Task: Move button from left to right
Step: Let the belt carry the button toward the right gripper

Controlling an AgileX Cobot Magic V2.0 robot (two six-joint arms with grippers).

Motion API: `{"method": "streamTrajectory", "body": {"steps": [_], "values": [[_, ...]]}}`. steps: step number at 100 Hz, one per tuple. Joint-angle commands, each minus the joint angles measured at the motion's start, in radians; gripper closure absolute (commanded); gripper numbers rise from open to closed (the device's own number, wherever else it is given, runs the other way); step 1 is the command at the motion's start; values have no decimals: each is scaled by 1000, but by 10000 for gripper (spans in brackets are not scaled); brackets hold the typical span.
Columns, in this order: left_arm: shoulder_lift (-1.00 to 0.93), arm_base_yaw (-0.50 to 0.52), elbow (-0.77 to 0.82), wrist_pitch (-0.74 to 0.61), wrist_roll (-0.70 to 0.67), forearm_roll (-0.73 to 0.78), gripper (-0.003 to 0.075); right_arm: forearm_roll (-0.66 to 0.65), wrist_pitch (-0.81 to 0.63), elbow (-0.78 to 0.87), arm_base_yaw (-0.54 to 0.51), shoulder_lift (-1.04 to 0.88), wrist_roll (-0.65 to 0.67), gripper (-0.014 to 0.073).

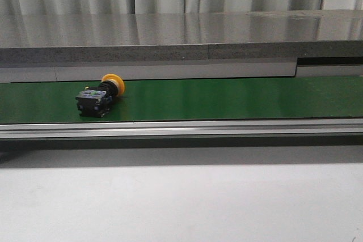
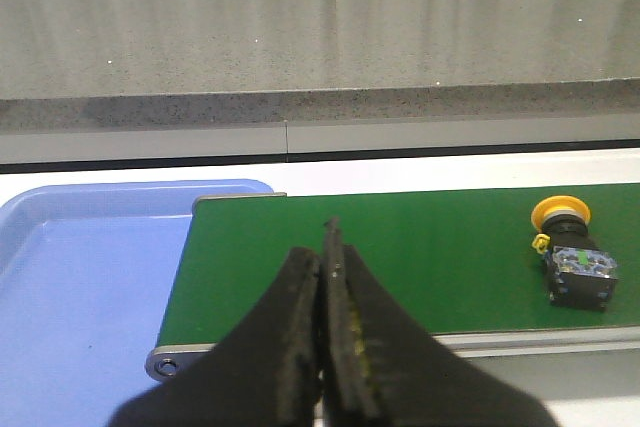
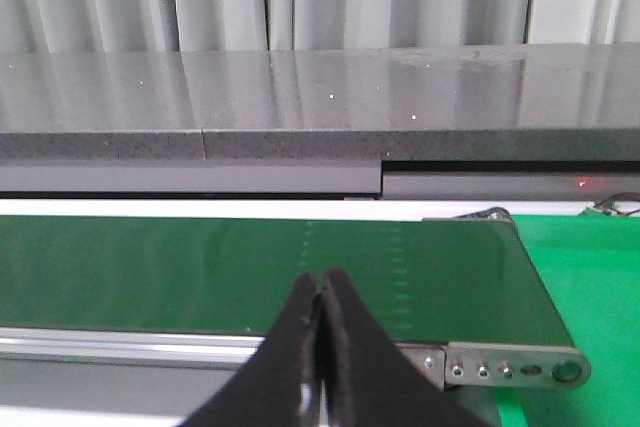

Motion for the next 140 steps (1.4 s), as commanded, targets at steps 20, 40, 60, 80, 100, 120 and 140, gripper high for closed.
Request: {"method": "streamTrajectory", "body": {"steps": [20,40,60,80,100,120,140], "values": [[4,-7,-30,-85,0,-11,741,8,80,-268,-2,238,-4,660],[4,-7,-28,-85,0,-11,741,38,272,-518,-2,498,-4,660],[4,-7,-28,-85,0,-11,741,97,353,-684,-2,750,-4,660],[4,-7,-28,-85,0,-11,741,192,368,-722,0,898,-4,660],[4,-7,-28,-85,0,-11,741,210,420,-722,0,965,-4,596],[4,-7,-28,-85,0,-11,741,210,438,-722,0,974,-4,250],[4,-7,-28,-85,0,-11,741,211,426,-722,0,974,-4,-13]]}}
